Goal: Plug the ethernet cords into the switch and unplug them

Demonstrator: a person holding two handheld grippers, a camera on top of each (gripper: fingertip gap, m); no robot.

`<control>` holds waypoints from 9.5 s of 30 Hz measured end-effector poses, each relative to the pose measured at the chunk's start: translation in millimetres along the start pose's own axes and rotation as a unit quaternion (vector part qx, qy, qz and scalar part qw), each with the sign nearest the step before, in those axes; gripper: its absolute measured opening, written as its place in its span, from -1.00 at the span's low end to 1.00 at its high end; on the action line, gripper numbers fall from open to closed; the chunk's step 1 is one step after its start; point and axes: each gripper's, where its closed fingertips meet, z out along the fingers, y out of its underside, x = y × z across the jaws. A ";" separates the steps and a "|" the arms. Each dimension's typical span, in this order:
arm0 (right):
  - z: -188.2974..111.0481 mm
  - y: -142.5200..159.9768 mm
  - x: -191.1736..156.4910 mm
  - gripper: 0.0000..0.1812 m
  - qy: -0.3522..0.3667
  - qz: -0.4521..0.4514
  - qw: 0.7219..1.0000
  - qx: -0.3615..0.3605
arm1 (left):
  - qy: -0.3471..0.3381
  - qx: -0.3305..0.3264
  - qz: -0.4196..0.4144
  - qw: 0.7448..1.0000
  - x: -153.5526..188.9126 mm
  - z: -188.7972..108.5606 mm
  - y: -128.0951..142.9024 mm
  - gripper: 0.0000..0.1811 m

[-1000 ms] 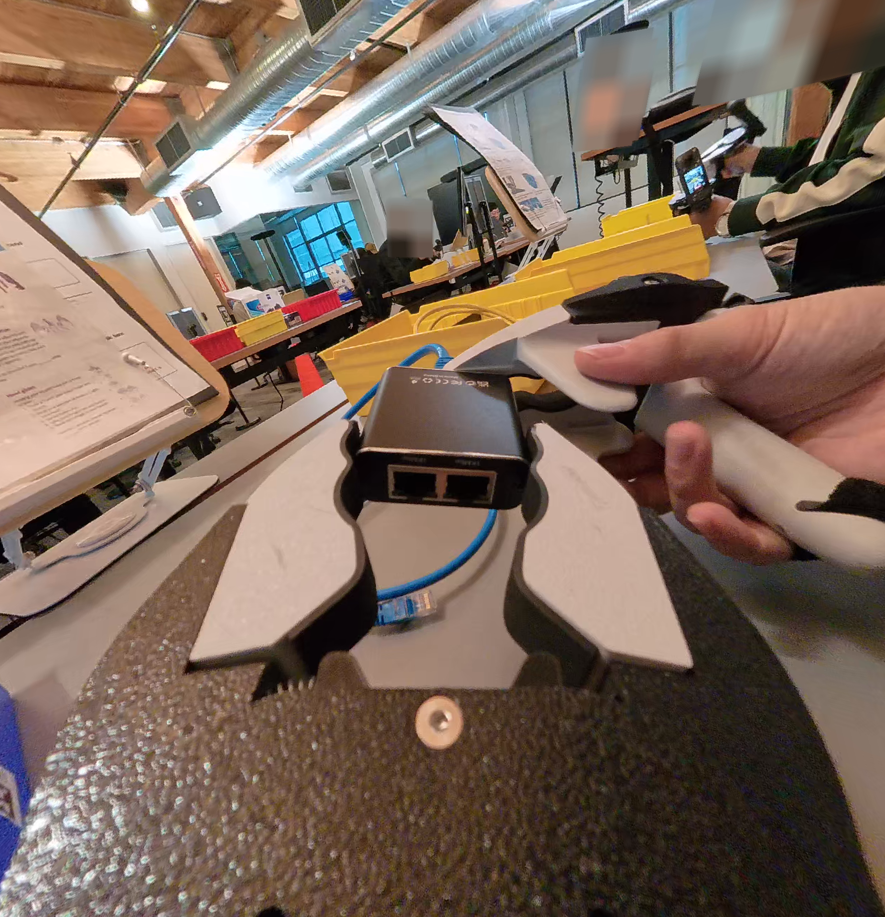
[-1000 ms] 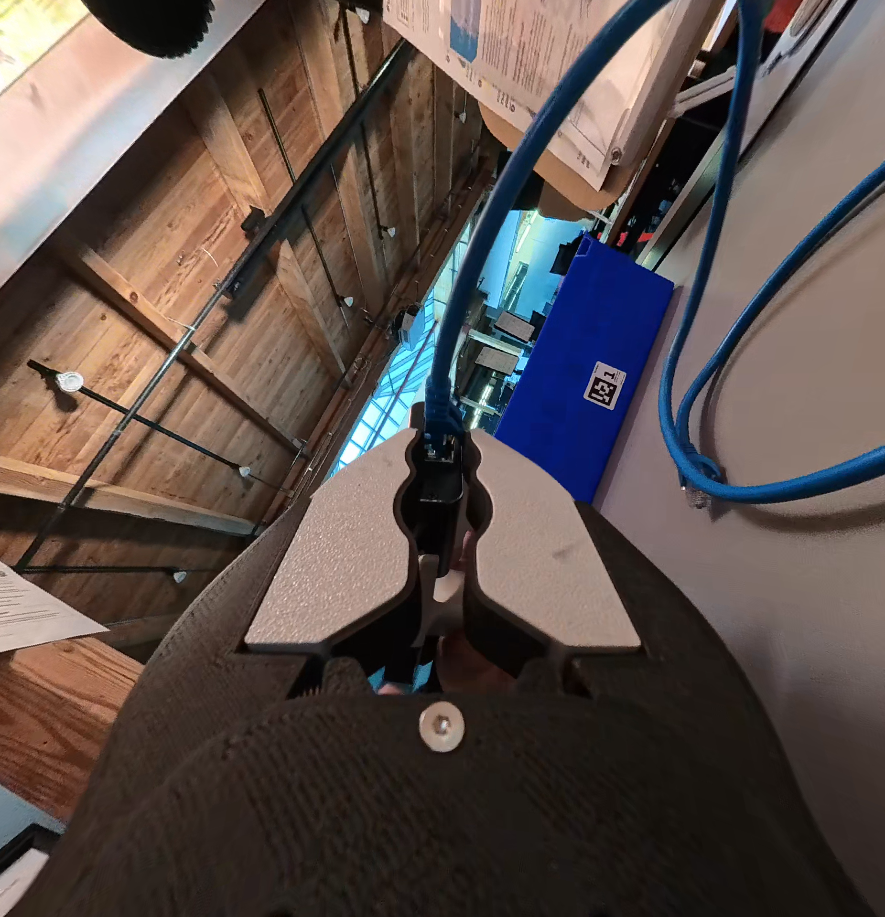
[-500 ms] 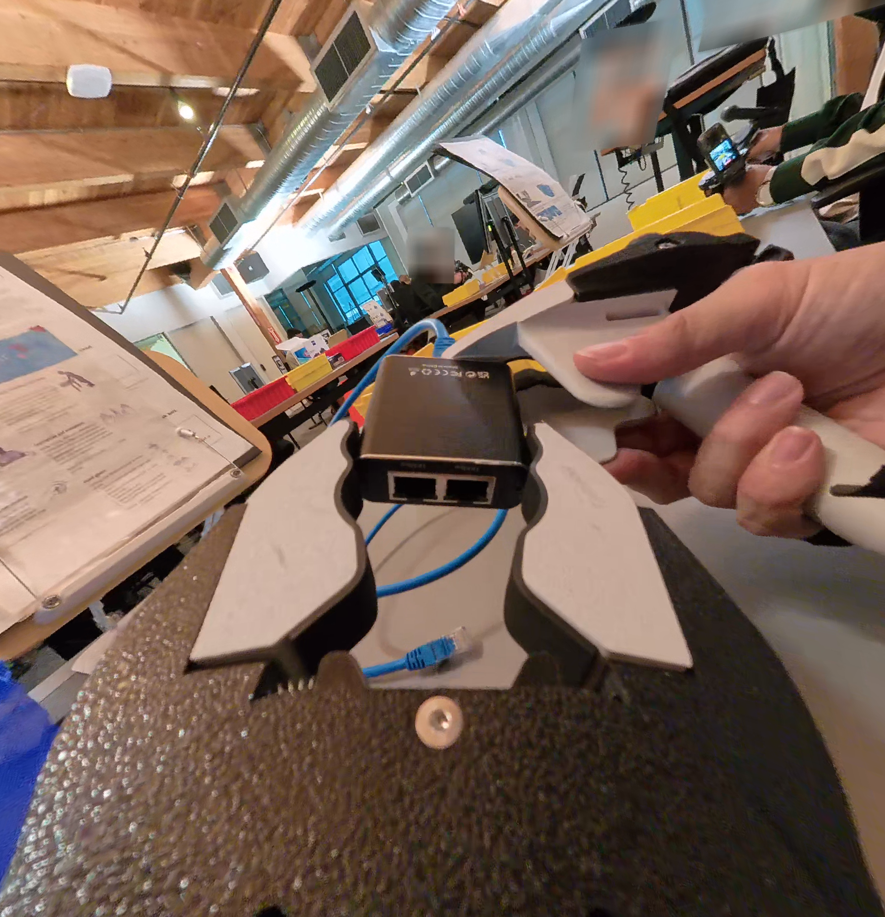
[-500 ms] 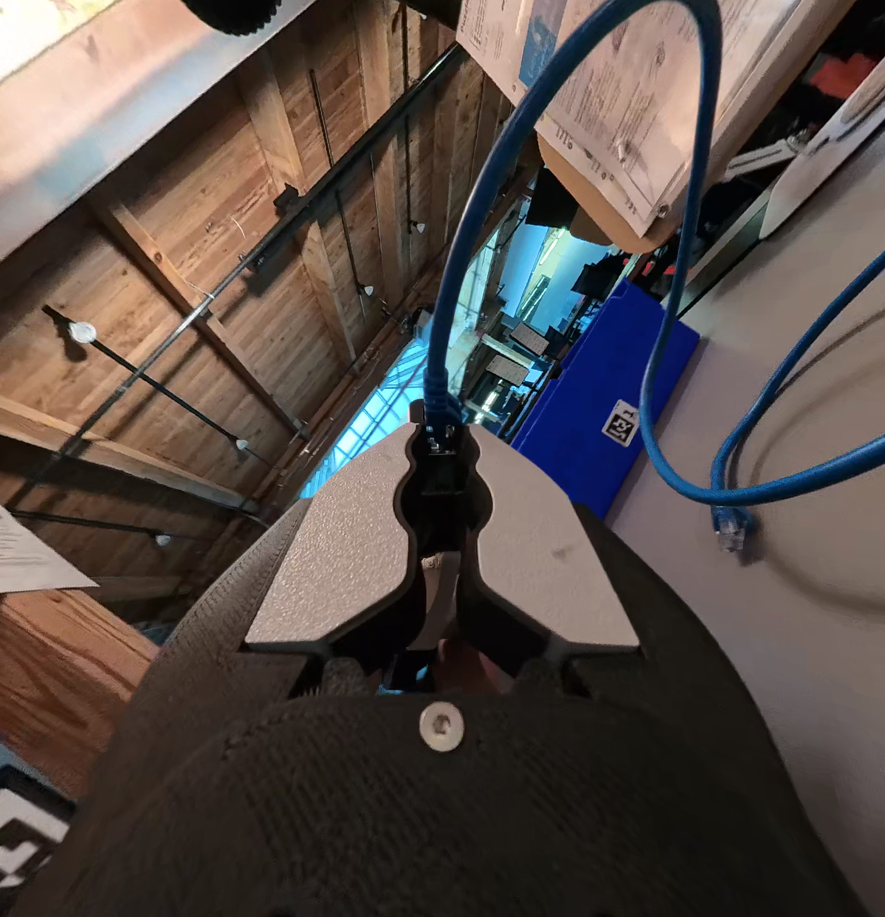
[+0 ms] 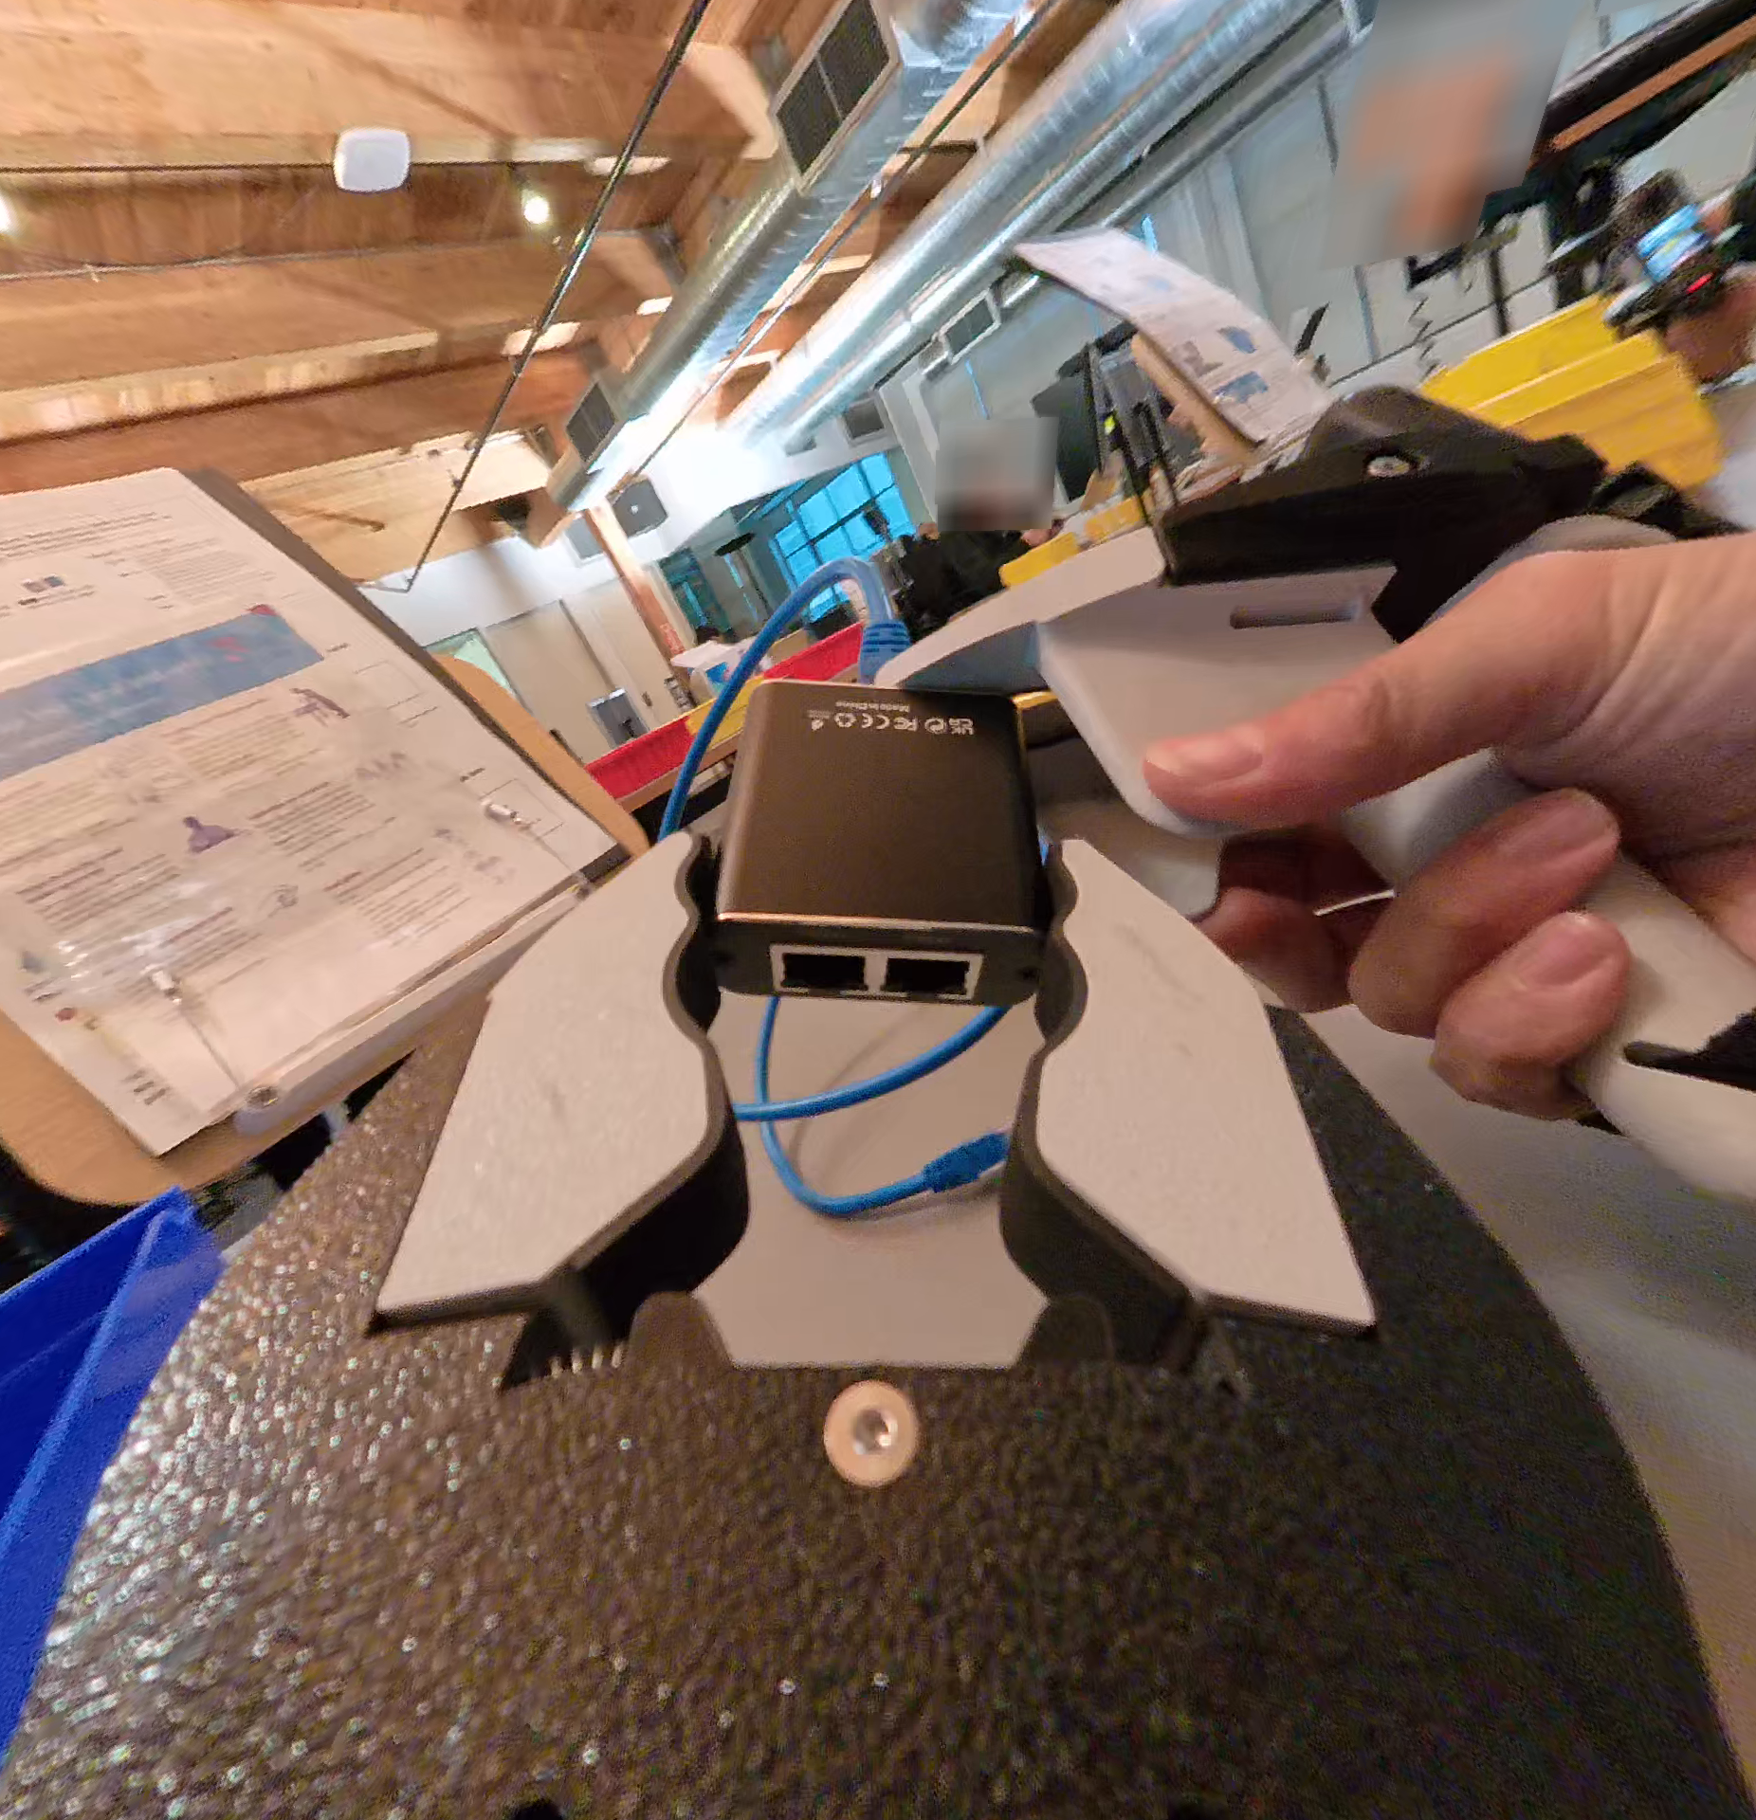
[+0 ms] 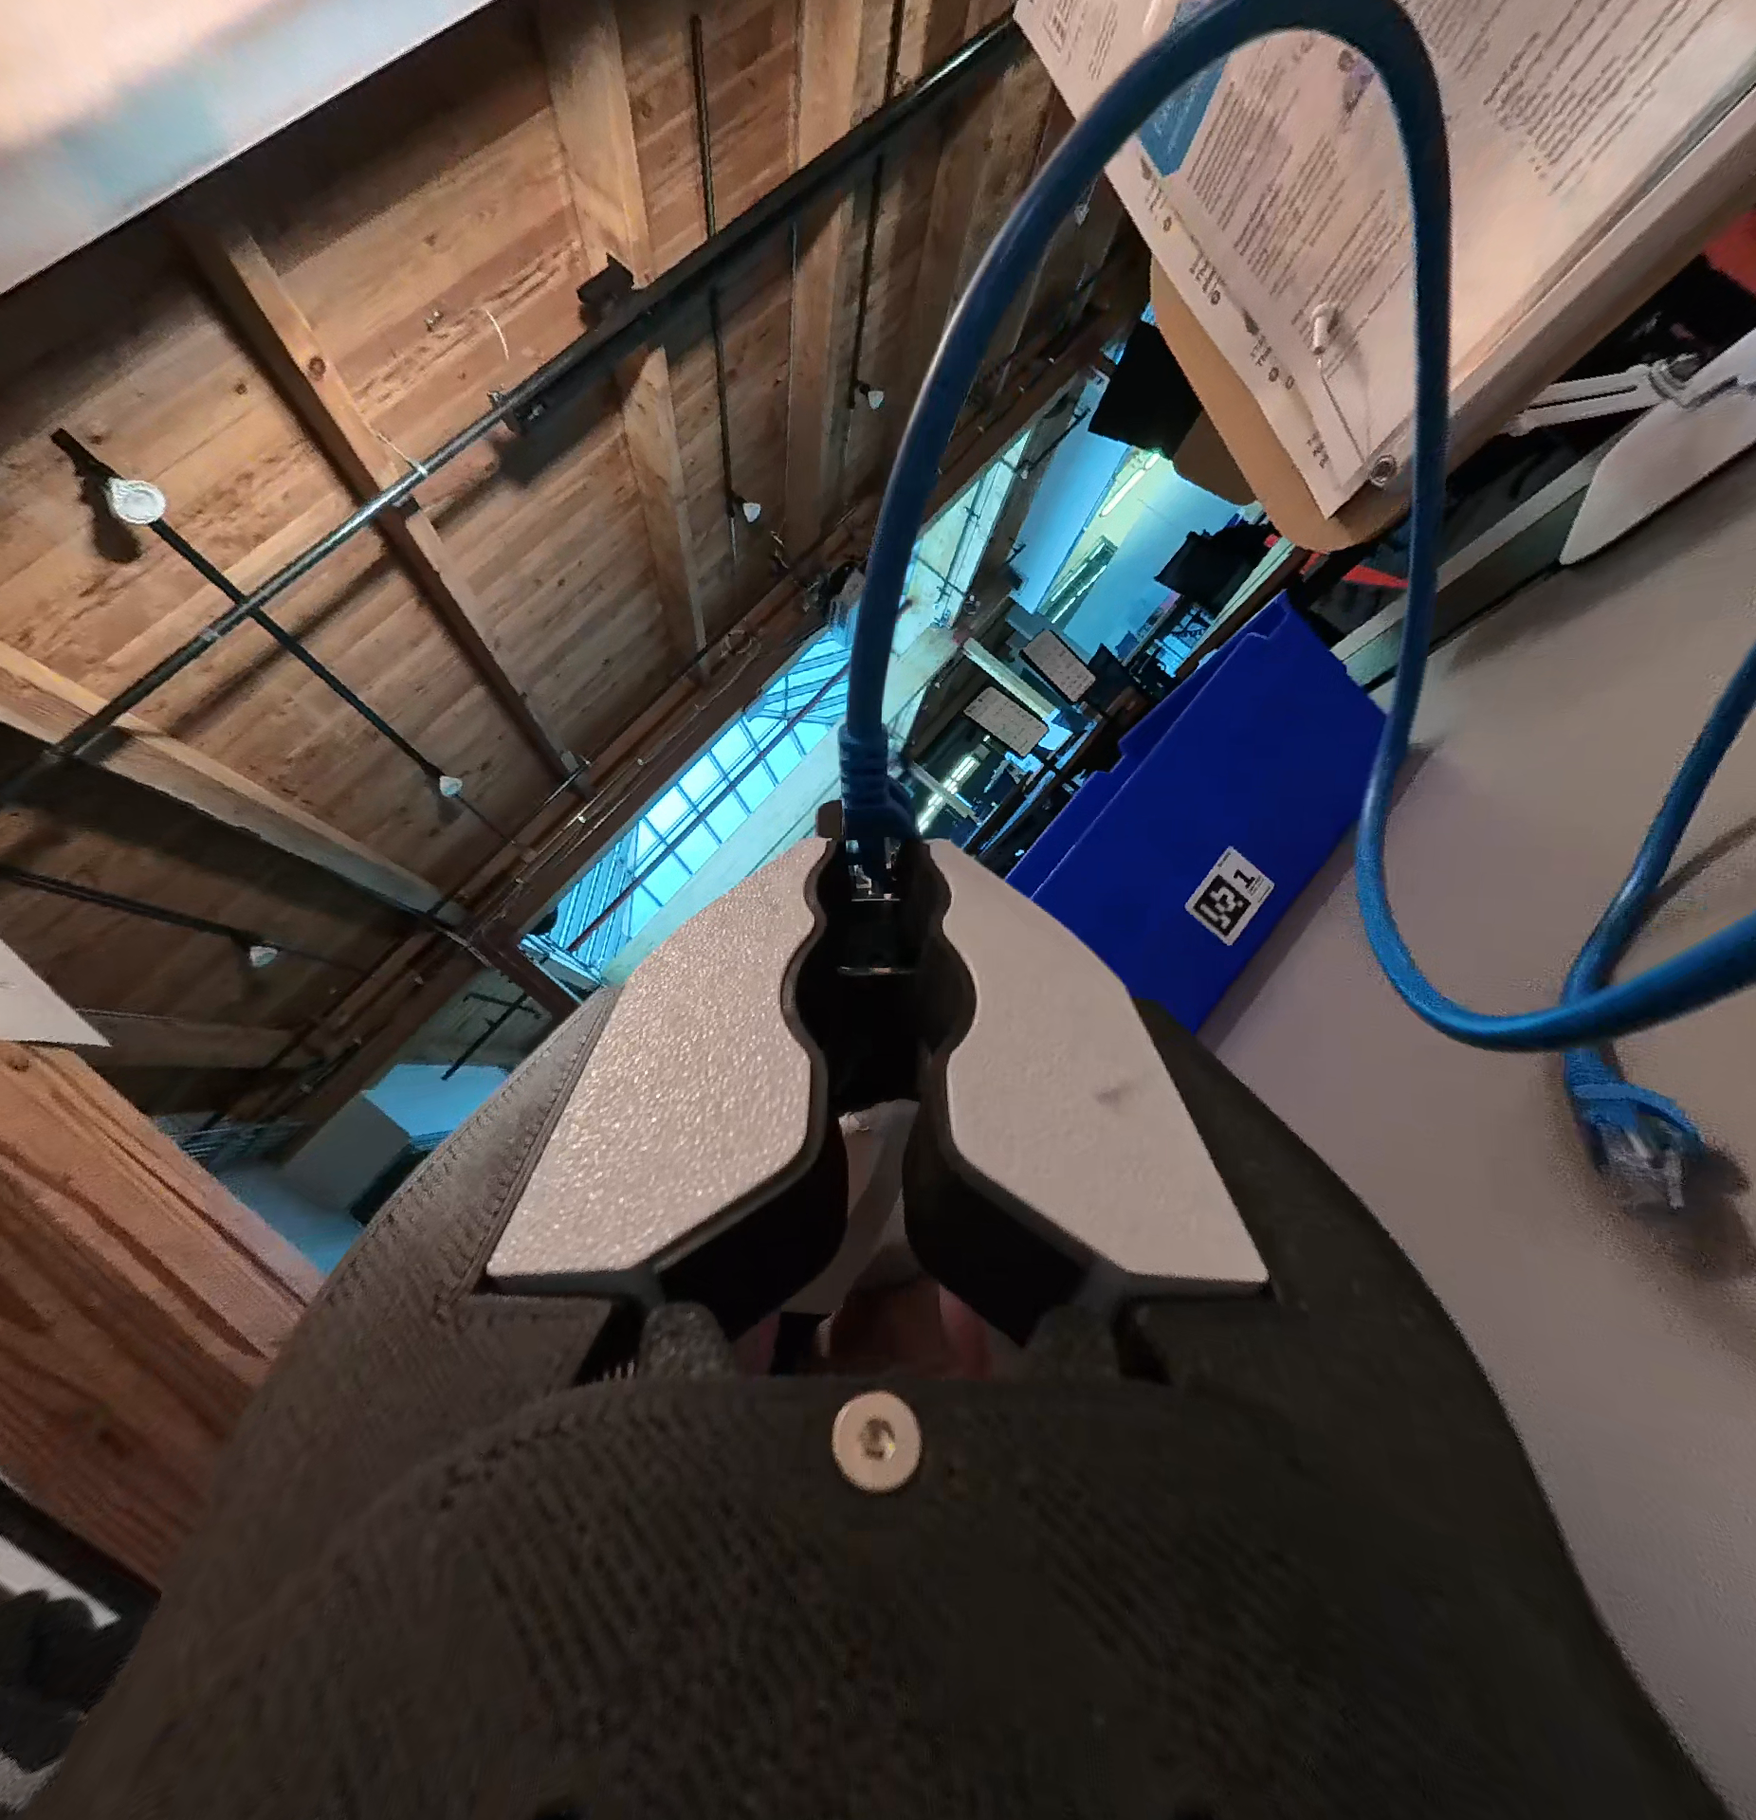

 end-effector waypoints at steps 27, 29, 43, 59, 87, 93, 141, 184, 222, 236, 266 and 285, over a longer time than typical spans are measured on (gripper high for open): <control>9.1 9.4 19.2 -0.82 -0.030 0.036 0.998 -0.037 | -0.017 -0.037 -0.005 0.999 -6.6 -3.9 21.8 -0.31; 9.6 10.1 18.9 -0.86 -0.041 0.046 0.997 -0.036 | -0.019 -0.040 0.000 0.999 -6.9 -4.1 22.3 -0.31; 11.7 11.0 23.7 -0.87 -0.013 0.068 0.998 0.010 | -0.038 -0.060 0.013 0.997 -8.7 -4.1 27.3 -0.31; 6.7 -14.5 14.6 -0.88 -0.017 -0.076 0.997 -0.016 | -0.058 -0.048 0.030 0.997 -12.4 -7.3 21.8 -0.31; -106.5 -291.3 -49.3 -0.90 0.143 -0.429 0.870 -0.195 | -0.022 -0.060 0.001 0.998 -4.7 -3.7 29.5 -0.31; -122.3 -316.8 -22.8 -0.90 0.205 -0.441 0.856 -0.176 | -0.019 -0.062 0.001 0.998 -3.7 -4.0 30.1 -0.31; -147.6 -353.2 84.3 -0.89 0.452 -0.525 0.674 -0.257 | 0.000 -0.064 -0.002 0.998 2.0 -2.4 31.2 -0.31; -180.1 -232.5 61.4 -0.20 0.442 -0.400 0.742 -0.306 | 0.074 -0.045 0.006 0.996 28.2 0.5 25.1 -0.31; -28.9 -267.1 172.7 -0.72 0.473 -0.500 0.499 -0.527 | 0.058 0.036 -0.024 0.997 28.5 -5.9 1.5 -0.29; -84.3 -280.8 275.5 -0.69 0.519 -0.426 0.343 -0.657 | 0.031 0.047 -0.063 0.996 11.6 -12.8 0.5 -0.37; -126.9 -146.9 145.9 -0.88 0.446 -0.552 0.648 -0.275 | -0.076 -0.059 0.008 0.995 -37.2 -21.2 12.0 -0.40; -56.0 -57.6 119.2 -0.86 0.415 -0.528 0.697 -0.252 | -0.279 -0.239 -0.265 0.891 -273.0 -225.9 149.0 -0.47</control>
